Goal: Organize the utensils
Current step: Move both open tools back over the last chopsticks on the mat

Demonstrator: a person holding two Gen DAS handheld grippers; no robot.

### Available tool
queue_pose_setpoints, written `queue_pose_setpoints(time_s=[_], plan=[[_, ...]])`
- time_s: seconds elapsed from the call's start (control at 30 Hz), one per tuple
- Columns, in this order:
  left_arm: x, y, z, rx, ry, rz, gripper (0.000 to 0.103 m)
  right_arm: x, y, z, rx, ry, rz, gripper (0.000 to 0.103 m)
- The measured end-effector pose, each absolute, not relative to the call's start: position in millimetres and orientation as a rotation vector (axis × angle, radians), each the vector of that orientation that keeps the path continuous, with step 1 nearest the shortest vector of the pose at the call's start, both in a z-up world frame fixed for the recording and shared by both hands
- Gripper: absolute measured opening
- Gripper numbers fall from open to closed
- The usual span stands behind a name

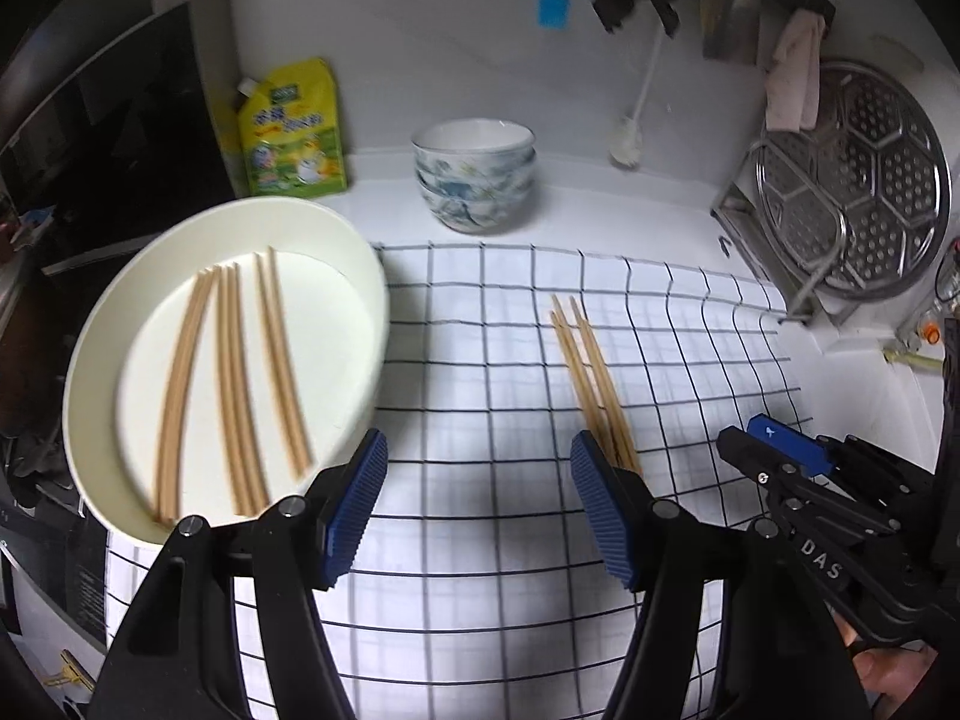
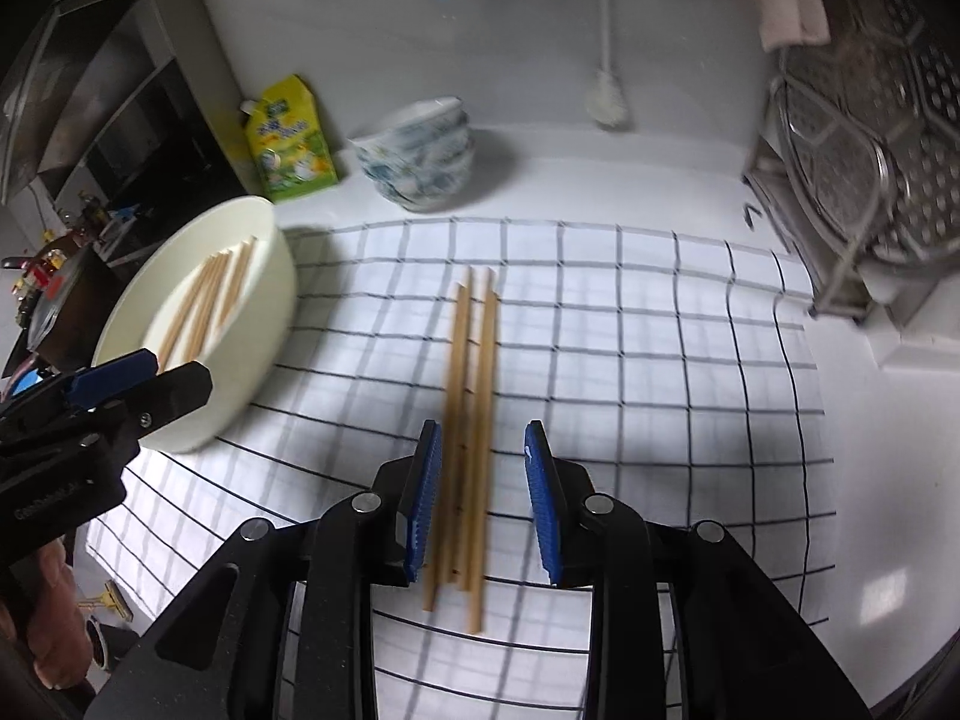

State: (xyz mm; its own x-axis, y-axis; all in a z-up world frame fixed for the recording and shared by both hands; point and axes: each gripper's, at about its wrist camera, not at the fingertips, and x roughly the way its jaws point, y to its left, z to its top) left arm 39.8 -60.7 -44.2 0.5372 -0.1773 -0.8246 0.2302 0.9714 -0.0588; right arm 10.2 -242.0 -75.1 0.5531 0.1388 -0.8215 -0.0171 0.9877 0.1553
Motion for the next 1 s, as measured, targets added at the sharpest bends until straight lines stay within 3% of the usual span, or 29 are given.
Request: queue_pose_setpoints(time_s=[1.0], plan=[[45.8, -77.8, -110.1, 0.100, 1.092, -0.220, 0.066, 26.9, -240.2, -144.8, 0.104, 1.056, 0.114, 0.036]])
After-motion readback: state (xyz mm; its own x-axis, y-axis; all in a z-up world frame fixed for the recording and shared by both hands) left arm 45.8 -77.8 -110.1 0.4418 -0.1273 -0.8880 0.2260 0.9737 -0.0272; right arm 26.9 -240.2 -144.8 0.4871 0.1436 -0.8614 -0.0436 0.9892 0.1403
